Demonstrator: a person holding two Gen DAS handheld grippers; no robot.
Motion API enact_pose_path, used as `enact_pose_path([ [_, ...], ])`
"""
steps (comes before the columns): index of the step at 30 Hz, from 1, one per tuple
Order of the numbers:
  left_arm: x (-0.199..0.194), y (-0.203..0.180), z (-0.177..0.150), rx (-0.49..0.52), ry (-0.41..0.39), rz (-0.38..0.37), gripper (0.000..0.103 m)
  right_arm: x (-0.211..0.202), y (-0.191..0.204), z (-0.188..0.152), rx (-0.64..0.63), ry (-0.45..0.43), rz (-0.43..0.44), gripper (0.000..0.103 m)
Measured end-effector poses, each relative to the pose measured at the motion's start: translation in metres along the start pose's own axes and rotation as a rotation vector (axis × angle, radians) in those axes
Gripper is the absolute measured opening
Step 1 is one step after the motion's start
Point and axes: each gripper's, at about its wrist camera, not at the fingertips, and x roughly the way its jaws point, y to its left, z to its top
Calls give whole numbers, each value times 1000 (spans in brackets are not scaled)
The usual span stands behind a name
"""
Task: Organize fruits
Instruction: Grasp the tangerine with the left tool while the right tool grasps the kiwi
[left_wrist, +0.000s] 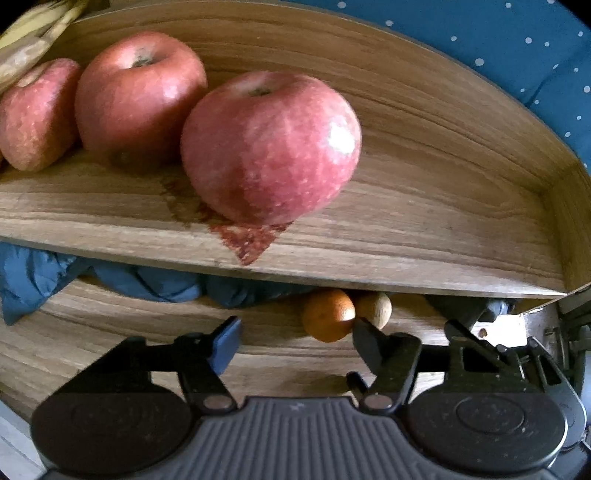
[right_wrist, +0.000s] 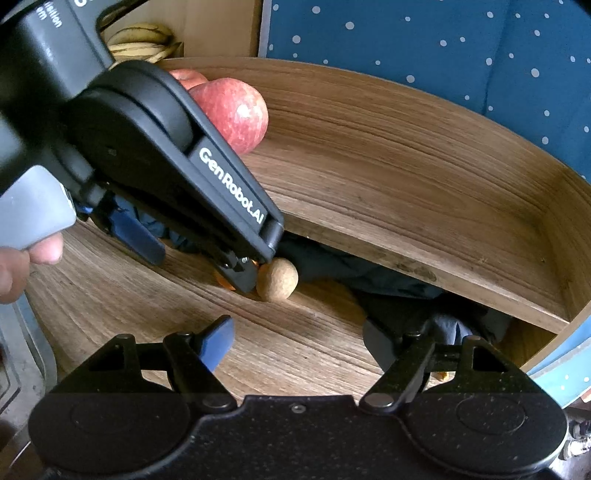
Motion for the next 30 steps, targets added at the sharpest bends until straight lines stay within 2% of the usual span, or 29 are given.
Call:
enact_pose_path([
  [11,-4,-5,-2,7,-28,-55,35,-1,1,-1,3,-6,5,77],
  [15,-5,-5,-1,10,-27,-66,34,0,1,-2,-2,-11,13,74],
  [22,-1,-8,3,25,-23,-61,34,2,6,-1,-39,-26,35,63],
  [30,-11,-1,3,11,-16,-42,32,2,3,-4,-44,-25,43,60],
])
